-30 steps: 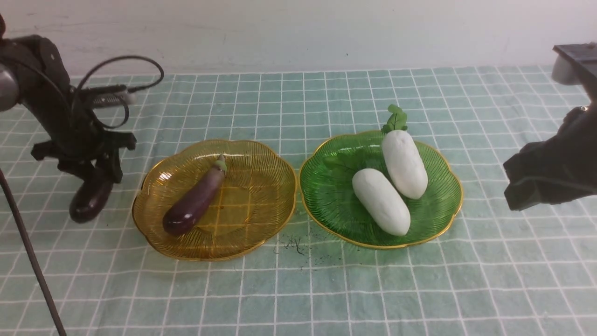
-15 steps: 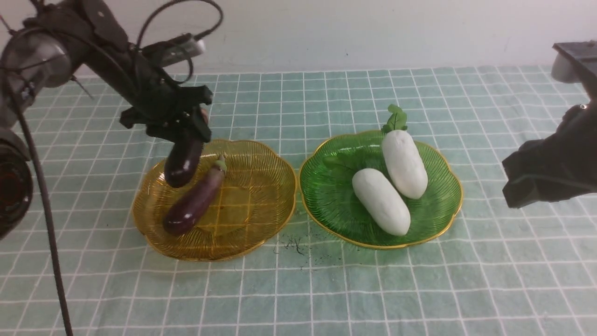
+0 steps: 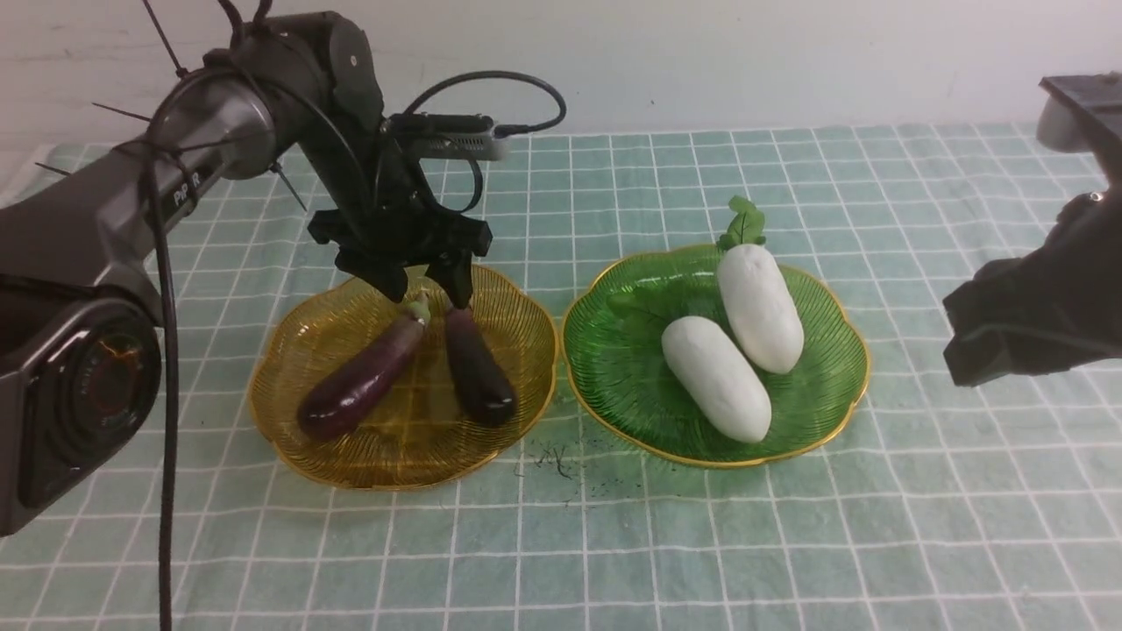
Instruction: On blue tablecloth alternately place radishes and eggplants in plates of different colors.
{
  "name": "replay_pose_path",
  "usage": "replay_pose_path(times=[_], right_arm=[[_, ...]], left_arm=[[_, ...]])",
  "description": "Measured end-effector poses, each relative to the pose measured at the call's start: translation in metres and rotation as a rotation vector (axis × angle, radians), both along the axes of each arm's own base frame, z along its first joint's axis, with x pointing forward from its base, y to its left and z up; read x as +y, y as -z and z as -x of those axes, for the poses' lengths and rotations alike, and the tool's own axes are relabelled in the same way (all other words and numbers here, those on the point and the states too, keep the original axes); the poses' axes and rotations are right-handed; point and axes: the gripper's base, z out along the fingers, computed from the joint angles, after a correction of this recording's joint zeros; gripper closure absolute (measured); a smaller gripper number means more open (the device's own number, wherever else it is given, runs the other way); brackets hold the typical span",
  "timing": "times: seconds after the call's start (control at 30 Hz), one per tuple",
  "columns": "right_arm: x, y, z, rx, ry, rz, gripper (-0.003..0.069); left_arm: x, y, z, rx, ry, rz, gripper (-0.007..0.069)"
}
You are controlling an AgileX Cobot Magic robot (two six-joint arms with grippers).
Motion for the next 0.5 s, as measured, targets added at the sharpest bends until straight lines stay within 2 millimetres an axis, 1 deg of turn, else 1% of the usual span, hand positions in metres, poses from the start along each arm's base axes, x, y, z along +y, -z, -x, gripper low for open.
replay_pose_path(times=[0.13,0.17,0.27,0.3,0.33,0.37,0.4,0.43,0.47,0.5], right_arm=[[0.000,0.000,0.001,0.010,-0.008,0.006,0.0302],[0.000,0.001,0.001,0.012,-0.013,0.009,0.0302],[-0.001,0.001,0.002,0.023,-0.036,0.022,0.0314],[-0.001,0.001,0.003,0.023,-0.042,0.024,0.0322],[-0.001,0.001,0.003,0.025,-0.042,0.025,0.0333],[-0.001,0.001,0.003,0.025,-0.042,0.025,0.0337],[0.000,0.001,0.003,0.026,-0.042,0.021,0.0350],[0.000,0.001,0.003,0.026,-0.042,0.020,0.0361],[0.000,0.001,0.003,0.027,-0.042,0.017,0.0367],[0.001,0.001,0.003,0.028,-0.042,0.011,0.0385]], left_arm=[[0.001,-0.019,0.004,-0.036,-0.008,0.009,0.0141],[0.001,-0.025,0.006,-0.046,-0.013,0.012,0.0160],[0.004,-0.056,0.020,-0.088,-0.026,0.036,0.0274],[0.005,-0.063,0.025,-0.097,-0.027,0.039,0.0300],[0.006,-0.070,0.030,-0.104,-0.030,0.042,0.0348],[0.006,-0.071,0.031,-0.106,-0.030,0.042,0.0358],[0.008,-0.083,0.042,-0.116,-0.031,0.045,0.0439],[0.010,-0.090,0.050,-0.120,-0.031,0.042,0.0498],[0.011,-0.093,0.054,-0.120,-0.032,0.040,0.0527],[0.014,-0.097,0.064,-0.118,-0.032,0.036,0.0580]])
